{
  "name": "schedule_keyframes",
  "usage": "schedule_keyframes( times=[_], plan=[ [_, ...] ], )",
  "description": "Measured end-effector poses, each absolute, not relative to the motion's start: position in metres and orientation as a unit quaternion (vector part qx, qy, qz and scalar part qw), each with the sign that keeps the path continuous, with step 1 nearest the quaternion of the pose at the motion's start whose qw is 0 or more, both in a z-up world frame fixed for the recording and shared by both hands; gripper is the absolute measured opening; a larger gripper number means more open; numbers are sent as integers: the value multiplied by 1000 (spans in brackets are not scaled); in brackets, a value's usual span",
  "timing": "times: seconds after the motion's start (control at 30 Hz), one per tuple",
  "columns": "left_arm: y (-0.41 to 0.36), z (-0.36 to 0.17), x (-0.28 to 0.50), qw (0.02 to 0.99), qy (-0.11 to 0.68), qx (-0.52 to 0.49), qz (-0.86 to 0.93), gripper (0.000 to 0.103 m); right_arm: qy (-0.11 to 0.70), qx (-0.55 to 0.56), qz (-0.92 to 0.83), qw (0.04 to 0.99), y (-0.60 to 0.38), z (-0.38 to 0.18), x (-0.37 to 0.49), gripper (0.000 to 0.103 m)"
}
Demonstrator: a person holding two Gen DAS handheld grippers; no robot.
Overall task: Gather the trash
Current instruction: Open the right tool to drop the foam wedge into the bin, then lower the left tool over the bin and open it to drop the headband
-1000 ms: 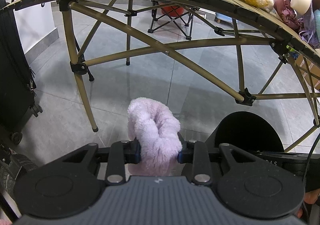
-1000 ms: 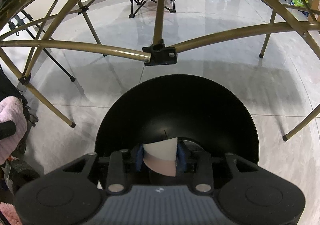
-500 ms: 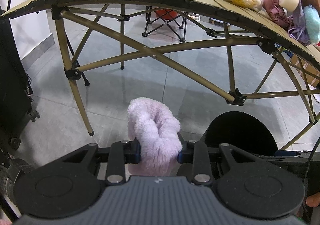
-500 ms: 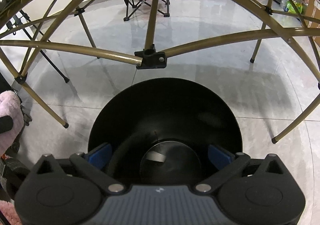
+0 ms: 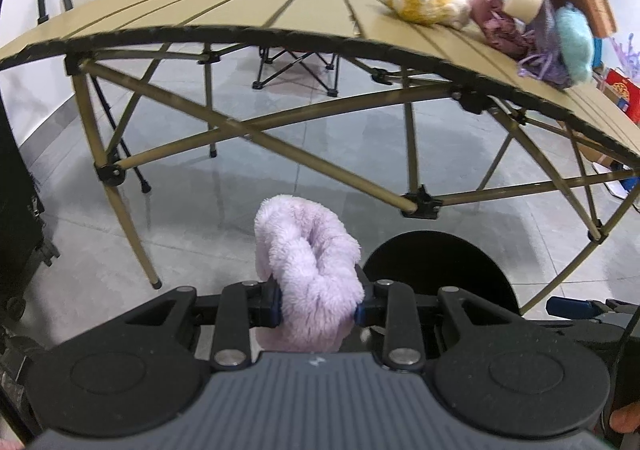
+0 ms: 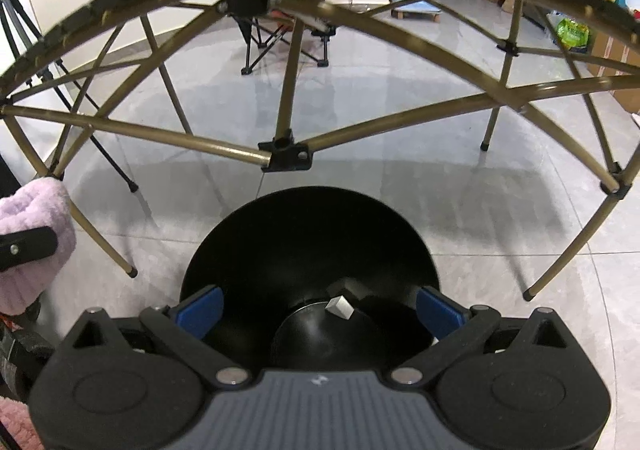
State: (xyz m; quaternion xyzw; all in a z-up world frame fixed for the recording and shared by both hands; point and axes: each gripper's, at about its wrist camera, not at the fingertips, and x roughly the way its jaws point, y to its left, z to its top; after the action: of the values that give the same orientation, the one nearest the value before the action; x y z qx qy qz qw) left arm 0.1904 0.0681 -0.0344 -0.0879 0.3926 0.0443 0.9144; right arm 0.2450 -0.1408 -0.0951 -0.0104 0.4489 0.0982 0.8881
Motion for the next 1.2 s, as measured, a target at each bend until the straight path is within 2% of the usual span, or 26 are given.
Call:
schedule_keyframes(
  times=[0.63, 1.2],
  plan=[
    [-1, -28, 207, 916, 397, -59, -3, 31, 418, 54, 22, 907, -225, -74, 217, 103],
    [-60, -46, 226, 898, 437, -45, -39, 31, 410, 99, -32, 906, -290, -83, 206, 103]
  ],
)
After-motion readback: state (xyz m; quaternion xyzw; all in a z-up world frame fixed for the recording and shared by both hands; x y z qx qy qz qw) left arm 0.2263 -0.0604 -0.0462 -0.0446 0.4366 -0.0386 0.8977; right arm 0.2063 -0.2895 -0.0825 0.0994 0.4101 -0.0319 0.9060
